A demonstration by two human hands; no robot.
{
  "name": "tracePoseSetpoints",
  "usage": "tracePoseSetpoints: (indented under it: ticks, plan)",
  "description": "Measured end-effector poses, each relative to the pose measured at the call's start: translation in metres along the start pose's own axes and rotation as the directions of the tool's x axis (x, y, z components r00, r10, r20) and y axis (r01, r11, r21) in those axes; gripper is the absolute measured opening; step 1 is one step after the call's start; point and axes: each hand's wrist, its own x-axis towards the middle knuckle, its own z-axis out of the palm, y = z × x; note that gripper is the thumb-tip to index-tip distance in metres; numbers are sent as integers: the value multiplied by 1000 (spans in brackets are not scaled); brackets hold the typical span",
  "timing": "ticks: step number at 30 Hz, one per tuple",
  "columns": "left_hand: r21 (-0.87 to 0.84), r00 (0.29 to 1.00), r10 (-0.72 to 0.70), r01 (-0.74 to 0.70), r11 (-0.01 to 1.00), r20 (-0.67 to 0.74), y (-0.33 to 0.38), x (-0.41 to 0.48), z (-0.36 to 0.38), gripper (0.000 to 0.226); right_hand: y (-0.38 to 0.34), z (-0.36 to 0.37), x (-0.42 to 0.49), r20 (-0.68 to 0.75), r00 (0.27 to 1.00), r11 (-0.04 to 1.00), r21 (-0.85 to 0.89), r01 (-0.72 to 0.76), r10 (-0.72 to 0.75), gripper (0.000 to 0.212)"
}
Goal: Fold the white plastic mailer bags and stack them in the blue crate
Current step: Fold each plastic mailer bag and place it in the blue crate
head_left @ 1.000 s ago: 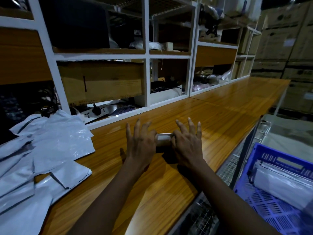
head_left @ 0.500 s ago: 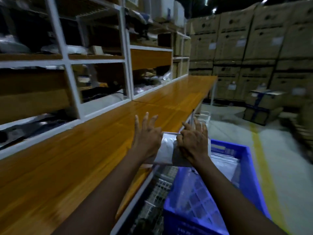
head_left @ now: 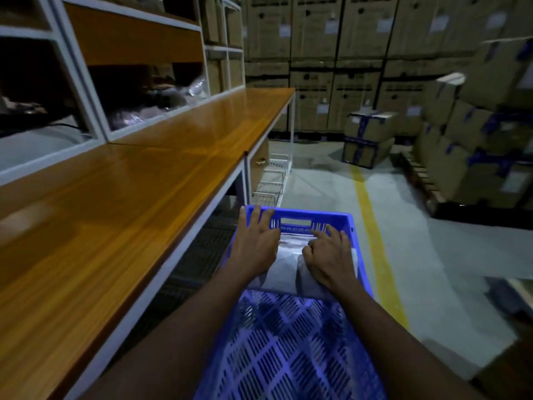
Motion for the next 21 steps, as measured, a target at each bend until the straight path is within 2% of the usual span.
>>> tracePoseSetpoints:
  ticks: [3, 9, 11, 14, 17, 21]
  plan:
    - [8, 997, 10, -10, 1000, 77, 1, 11, 47, 24, 14, 42, 10, 39, 999, 1000, -18, 18, -17, 75]
    - [-67, 984, -18, 30, 997, 177, 13, 29, 114, 3, 33, 89, 22, 110, 993, 989, -147, -31, 48, 39]
    - [-69, 983, -35, 48, 996, 179, 13, 36, 134, 10, 35, 102, 24, 117, 992, 989, -144, -20, 37, 44]
    - [-145, 987, -79, 100, 984, 140, 13, 44, 146, 8, 35, 120, 25, 153, 988, 990, -141, 29, -7, 61]
    - [-56, 989, -84, 92, 994, 125, 11, 49, 152, 22, 34, 129, 24, 157, 988, 984, -177, 24, 5, 52]
    - [-102, 989, -84, 96, 990, 120, 9, 47, 151, 28, 35, 133, 28, 130, 989, 968, -249, -41, 75, 46]
